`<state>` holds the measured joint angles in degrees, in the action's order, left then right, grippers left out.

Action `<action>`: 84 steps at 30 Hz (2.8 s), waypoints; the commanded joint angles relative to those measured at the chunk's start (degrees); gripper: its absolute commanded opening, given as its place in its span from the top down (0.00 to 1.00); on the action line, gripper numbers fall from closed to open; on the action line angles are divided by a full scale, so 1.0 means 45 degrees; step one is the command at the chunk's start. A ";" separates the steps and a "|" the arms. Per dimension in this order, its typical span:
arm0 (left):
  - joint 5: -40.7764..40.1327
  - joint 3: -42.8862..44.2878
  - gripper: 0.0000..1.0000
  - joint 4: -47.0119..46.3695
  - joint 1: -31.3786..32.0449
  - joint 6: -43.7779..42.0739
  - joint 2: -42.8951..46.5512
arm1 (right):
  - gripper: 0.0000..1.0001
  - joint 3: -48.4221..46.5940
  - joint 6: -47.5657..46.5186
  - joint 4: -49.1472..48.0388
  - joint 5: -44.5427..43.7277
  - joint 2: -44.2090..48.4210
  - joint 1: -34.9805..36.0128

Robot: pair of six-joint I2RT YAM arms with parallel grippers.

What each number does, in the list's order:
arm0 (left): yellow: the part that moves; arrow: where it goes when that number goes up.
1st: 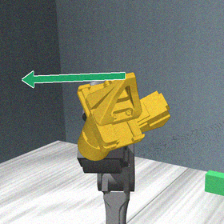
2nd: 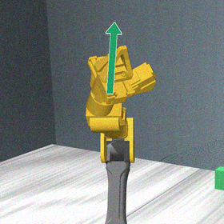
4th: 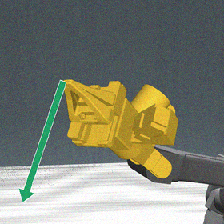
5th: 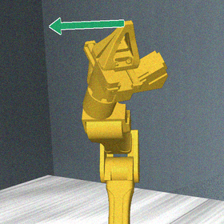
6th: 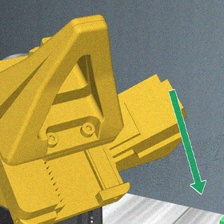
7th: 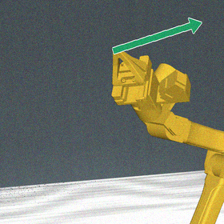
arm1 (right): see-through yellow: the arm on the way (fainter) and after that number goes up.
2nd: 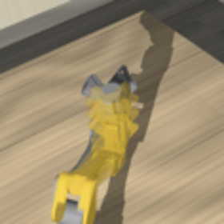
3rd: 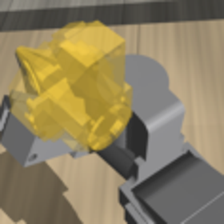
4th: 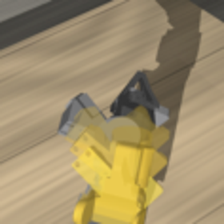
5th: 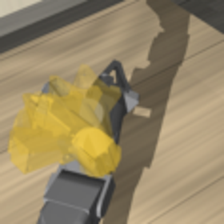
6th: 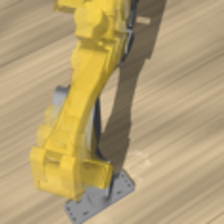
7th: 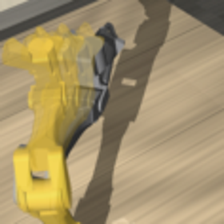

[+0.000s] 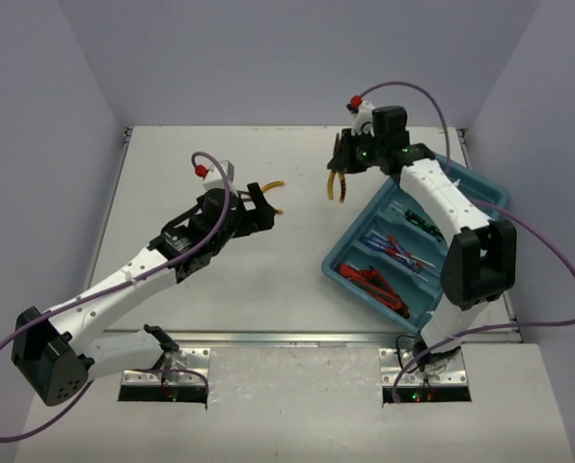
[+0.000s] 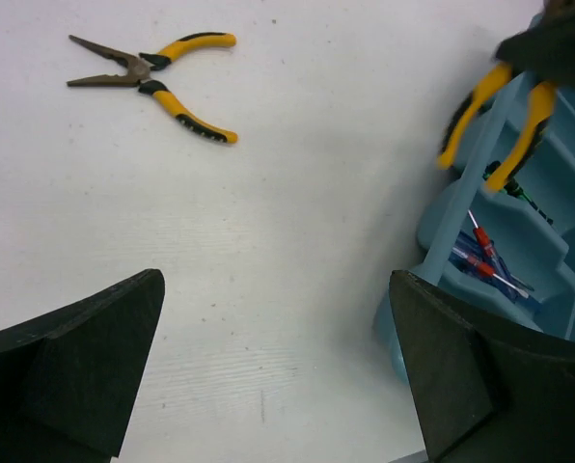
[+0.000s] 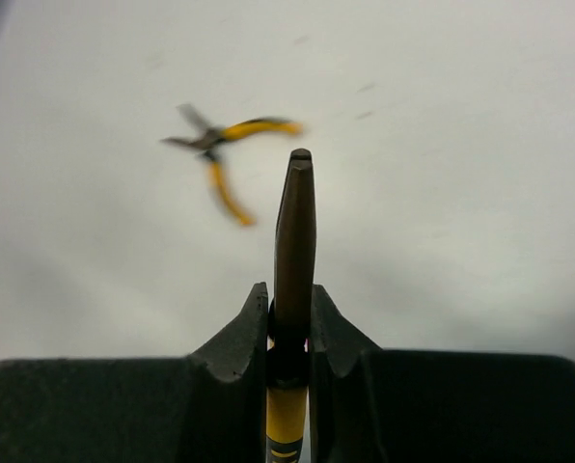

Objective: Sort the tools into containers

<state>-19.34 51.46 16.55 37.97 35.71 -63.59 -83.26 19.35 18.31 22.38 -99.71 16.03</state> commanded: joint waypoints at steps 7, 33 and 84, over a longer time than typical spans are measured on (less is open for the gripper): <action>0.1499 -0.1355 0.00 0.1888 0.0079 -0.0847 0.1304 | 1.00 -0.2298 -1.3917 0.2122 -0.9286 -0.1257 -0.2242; 0.2158 -0.1502 0.00 0.1546 0.0118 -0.0909 0.1561 | 0.37 -0.2518 -1.4386 0.1844 -1.0233 -0.3094 -0.4302; -0.1182 1.2321 1.00 0.8026 -0.2703 0.7637 -1.6032 | 0.01 0.5571 0.0818 -0.1426 0.3346 0.6184 0.0481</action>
<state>-27.16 113.05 53.42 26.66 72.27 -136.28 -58.26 22.55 15.77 35.16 -73.27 18.11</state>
